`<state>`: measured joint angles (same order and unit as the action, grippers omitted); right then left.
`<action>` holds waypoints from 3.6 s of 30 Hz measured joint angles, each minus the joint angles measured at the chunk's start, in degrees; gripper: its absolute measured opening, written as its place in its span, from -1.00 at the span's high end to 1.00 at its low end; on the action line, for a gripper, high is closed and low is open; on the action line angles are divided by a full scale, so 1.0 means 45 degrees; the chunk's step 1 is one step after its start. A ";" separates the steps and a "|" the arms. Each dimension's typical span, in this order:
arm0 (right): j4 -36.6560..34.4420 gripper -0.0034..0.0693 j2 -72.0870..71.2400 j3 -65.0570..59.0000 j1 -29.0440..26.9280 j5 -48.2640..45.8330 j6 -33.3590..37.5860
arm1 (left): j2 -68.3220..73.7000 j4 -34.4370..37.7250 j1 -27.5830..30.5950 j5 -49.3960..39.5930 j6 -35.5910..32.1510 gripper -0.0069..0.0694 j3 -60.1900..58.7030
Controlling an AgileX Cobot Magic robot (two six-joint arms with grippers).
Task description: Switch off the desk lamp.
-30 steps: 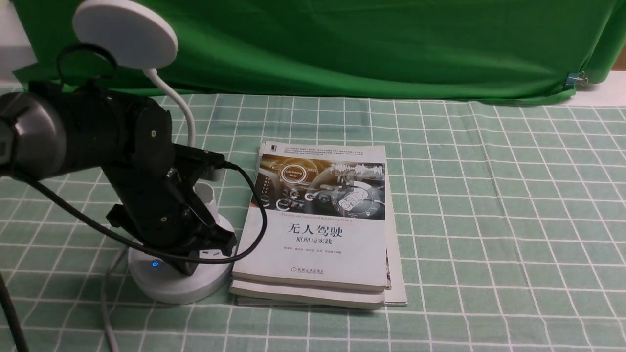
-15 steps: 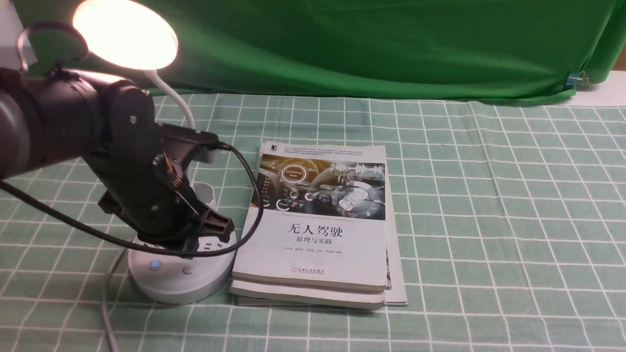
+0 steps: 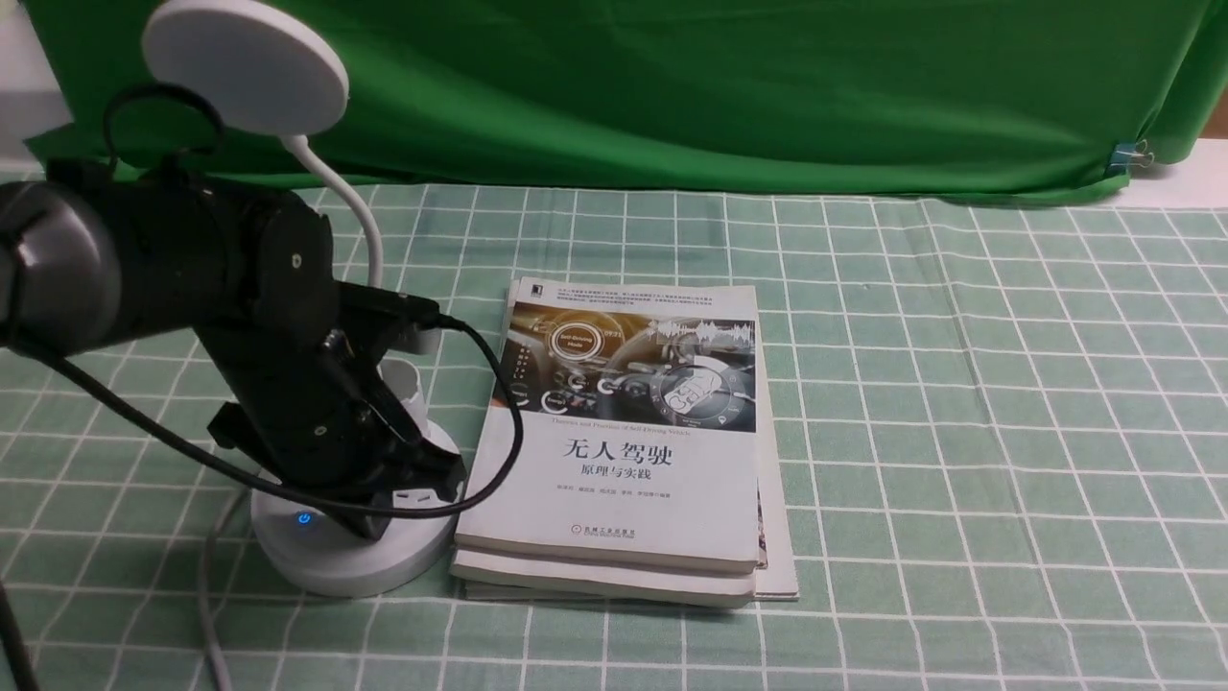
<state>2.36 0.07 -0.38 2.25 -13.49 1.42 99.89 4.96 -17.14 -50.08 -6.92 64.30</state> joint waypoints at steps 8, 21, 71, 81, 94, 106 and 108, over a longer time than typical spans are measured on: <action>0.0000 0.24 0.0000 0.0000 0.0000 0.0000 0.0000 | -0.1444 0.0065 0.0000 -0.0176 0.0000 0.82 0.0000; 0.0000 0.24 0.0000 0.0000 0.0000 0.0000 0.0000 | -0.0903 0.0067 0.0000 -0.0020 0.0000 0.82 -0.0034; 0.0000 0.24 0.0000 0.0000 0.0000 0.0000 0.0000 | -1.9311 0.1575 0.0000 0.7810 -0.0017 0.82 -1.1278; 0.0000 0.24 0.0000 0.0000 0.0000 0.0000 0.0000 | -2.0393 0.0320 0.1067 0.8219 0.0154 0.82 -1.1856; 0.0000 0.24 0.0000 0.0000 0.0000 0.0000 0.0000 | -2.2217 0.0331 0.4131 0.7640 0.1871 0.82 -1.4349; 0.0000 0.24 0.0000 0.0000 0.0000 0.0000 0.0000 | -2.2217 0.0423 0.4129 0.7430 0.1930 0.82 -1.4349; 0.0000 0.24 0.0000 0.0000 0.0000 0.0000 0.0000 | -2.2217 0.0423 0.4129 0.7430 0.1930 0.82 -1.4349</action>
<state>2.36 0.07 -0.38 2.25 -13.49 1.42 -0.09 6.87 1.44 -16.64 1.76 -0.27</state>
